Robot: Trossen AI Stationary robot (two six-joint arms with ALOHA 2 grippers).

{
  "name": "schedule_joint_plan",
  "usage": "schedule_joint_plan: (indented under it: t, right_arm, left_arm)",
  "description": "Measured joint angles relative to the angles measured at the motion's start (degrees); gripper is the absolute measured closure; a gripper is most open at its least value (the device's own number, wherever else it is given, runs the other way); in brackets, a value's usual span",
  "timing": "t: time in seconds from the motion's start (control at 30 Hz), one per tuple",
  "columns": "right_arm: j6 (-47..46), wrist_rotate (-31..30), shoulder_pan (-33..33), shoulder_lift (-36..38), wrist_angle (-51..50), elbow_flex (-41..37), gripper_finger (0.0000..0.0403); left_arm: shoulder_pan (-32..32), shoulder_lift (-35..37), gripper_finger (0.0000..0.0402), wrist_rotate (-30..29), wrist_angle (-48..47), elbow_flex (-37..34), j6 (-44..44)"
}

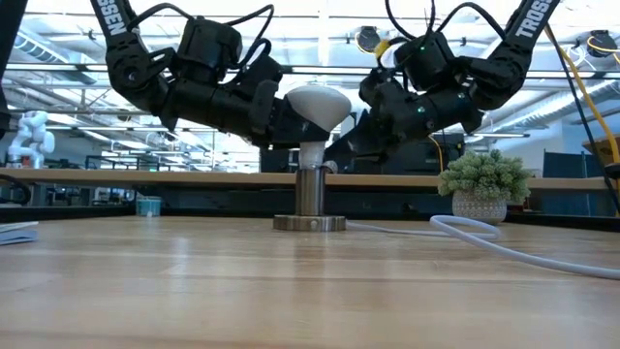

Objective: Screw lightbulb
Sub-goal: Insert the lightbulb into the lamp

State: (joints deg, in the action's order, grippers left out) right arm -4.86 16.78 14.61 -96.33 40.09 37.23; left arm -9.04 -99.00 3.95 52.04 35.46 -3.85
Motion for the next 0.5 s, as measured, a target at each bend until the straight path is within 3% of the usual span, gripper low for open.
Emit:
schedule_joint_plan:
  t: [0.1,0.5]
  right_arm:
    - [0.2,6.0,-0.1,0.0,-0.1,0.0,0.0403]
    - [-0.4,5.2,0.0,0.0,0.4,0.0,0.0403]
  left_arm:
    - [0.5,0.0,0.0172,-0.3,-1.3,0.0,-0.4]
    - [1.2,0.0,0.0172,-3.4,-3.8,-0.1,-2.9]
